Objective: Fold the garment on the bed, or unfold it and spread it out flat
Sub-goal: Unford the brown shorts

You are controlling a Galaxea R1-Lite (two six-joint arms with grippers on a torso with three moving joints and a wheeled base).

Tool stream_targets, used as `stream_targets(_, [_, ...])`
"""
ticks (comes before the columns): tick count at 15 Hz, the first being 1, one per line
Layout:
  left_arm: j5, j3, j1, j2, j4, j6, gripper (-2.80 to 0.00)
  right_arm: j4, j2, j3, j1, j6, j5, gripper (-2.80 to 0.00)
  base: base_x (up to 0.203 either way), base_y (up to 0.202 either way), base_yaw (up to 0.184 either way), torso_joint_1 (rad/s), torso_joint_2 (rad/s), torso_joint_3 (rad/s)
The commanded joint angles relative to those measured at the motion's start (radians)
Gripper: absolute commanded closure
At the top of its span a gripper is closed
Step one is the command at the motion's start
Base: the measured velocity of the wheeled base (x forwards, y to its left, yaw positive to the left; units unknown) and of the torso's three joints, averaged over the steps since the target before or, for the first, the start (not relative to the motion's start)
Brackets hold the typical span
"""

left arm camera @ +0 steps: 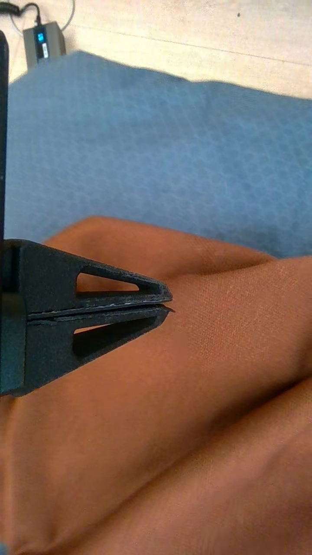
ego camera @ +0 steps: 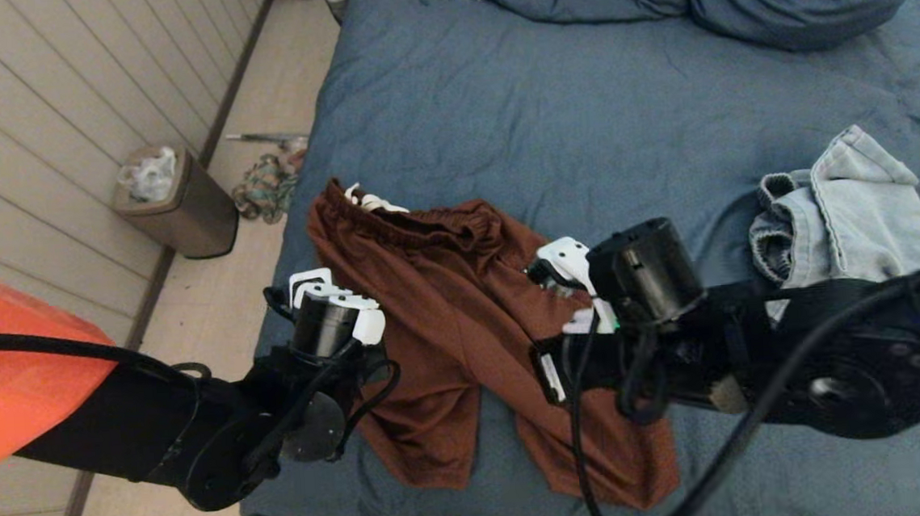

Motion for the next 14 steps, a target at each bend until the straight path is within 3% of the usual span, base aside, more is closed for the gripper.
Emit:
stream_targets(1, [0.007, -0.010, -0.001, 0.077, -0.019, -0.003, 0.00, -0.012, 0.148, -0.078, 0.005, 0.009, -0.116, 0.00, 0.000, 0.000, 0.000, 0.000, 0.00, 0.000])
stream_targets(9, [0.020, -0.044, -0.041, 0.252, -0.064, 0.003, 0.00, -0.022, 0.232, -0.068, 0.011, -0.027, -0.132, 0.00, 0.000, 0.000, 0.000, 0.000, 0.00, 0.000])
stream_targets(14, [0.025, -0.042, -0.029, 0.242, -0.065, 0.000, 0.00, 0.076, 0.011, 0.007, 0.062, -0.088, -0.121, 0.00, 0.000, 0.000, 0.000, 0.000, 0.00, 0.000])
